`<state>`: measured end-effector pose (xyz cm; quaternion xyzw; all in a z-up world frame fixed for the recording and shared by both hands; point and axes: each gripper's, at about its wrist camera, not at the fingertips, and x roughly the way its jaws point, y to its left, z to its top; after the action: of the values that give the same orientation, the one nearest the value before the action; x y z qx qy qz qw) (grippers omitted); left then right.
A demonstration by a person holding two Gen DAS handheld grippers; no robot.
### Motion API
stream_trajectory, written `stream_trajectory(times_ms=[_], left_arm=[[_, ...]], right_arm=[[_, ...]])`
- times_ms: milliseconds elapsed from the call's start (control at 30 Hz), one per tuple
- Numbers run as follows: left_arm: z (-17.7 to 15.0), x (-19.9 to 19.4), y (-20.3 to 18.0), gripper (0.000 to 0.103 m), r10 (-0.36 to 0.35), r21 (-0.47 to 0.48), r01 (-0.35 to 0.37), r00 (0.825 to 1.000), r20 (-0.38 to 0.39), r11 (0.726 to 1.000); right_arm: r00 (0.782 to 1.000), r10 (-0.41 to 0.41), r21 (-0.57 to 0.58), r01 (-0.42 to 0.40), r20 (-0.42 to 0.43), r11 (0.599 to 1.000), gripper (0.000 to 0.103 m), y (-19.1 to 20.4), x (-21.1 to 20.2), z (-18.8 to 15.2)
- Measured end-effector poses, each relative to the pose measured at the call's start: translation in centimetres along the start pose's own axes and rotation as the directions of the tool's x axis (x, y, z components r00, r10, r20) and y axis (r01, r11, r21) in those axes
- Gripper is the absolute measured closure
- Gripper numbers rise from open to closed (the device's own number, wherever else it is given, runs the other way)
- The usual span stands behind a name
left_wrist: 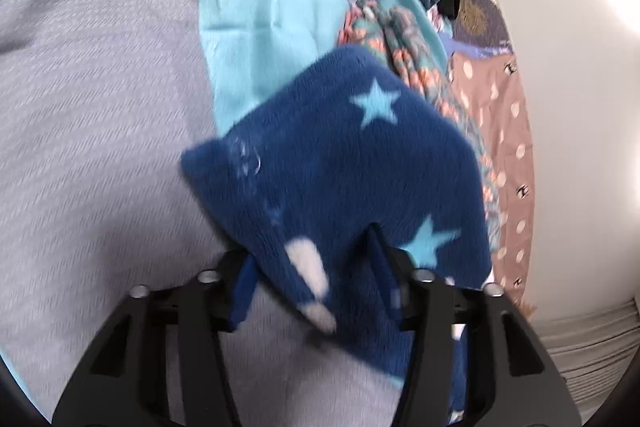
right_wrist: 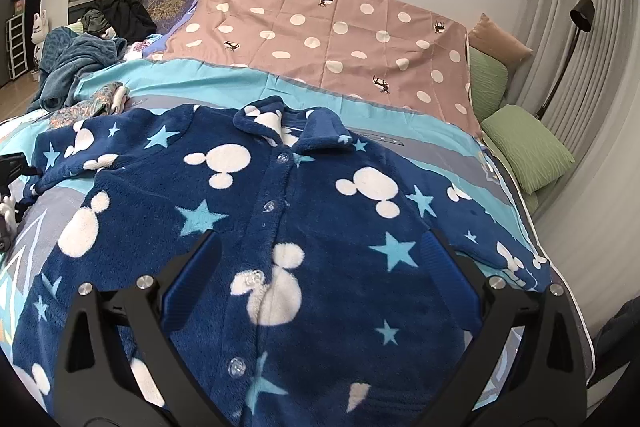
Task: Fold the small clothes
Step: 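Grasp the sleeve cuff of the navy pajama top with the left gripper and lift, then fold the held sleeve across the body of the top with the left gripper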
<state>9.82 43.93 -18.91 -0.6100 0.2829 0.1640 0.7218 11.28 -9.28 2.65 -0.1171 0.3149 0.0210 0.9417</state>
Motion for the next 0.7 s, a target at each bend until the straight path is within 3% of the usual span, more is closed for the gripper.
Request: stream_trajectory(times_ms=[33,100,200,300,400,500,567,667,700], left_arm=[[0.3,0.2,-0.1,0.094,-0.041,-0.006,0.041,0.999,-0.003,0.999],[0.2,-0.6,-1.8,0.094,-0.057,0.027,0.056,0.998,0.026,0.998],[-0.7,-2.9,-6.2,0.094,-0.083,0.174,0.068,0.993,0.078,0.982],[-2.4,-5.7,-12.3,0.094,-0.169,0.335,0.132,0.982,0.085,0.933],[-5.7,-8.0,-19.3,0.094,-0.253,0.507,0.191,0.966,0.055,0.840],[-11.4,-9.2,-26.0,0.094,-0.302,0.679,0.233,0.953,-0.019,0.696],[-16.7,-8.5,-29.9,0.094,-0.301,0.765,0.273,0.947,-0.109,0.583],[-24.0,-5.9,-33.3,0.094,-0.261,0.814,0.361,0.928,-0.266,0.455],[-25.7,-4.9,-33.7,0.094,-0.241,0.822,0.377,0.924,-0.298,0.428]], right_arm=[[1.000,0.002,-0.002,-0.002,0.000,1.000,0.002,0.1,0.1,0.1],[1.000,0.003,-0.010,-0.003,0.009,1.000,0.002,0.2,0.2,0.2],[1.000,0.002,-0.011,-0.002,0.019,1.000,0.002,0.0,0.3,0.3],[1.000,0.011,0.010,-0.012,0.022,1.000,0.002,-0.6,0.4,0.4],[0.999,0.027,0.044,-0.028,0.026,0.999,0.002,-1.6,0.5,0.3],[0.999,0.026,0.074,-0.029,0.031,0.997,0.002,-2.8,0.4,-0.1],[0.999,0.019,0.093,-0.021,0.027,0.995,0.002,-3.7,0.5,-0.5],[1.000,0.007,0.134,-0.008,0.010,0.991,0.002,-5.7,0.7,-1.2],[1.000,0.005,0.150,-0.005,0.002,0.989,0.002,-6.4,0.7,-1.4]])
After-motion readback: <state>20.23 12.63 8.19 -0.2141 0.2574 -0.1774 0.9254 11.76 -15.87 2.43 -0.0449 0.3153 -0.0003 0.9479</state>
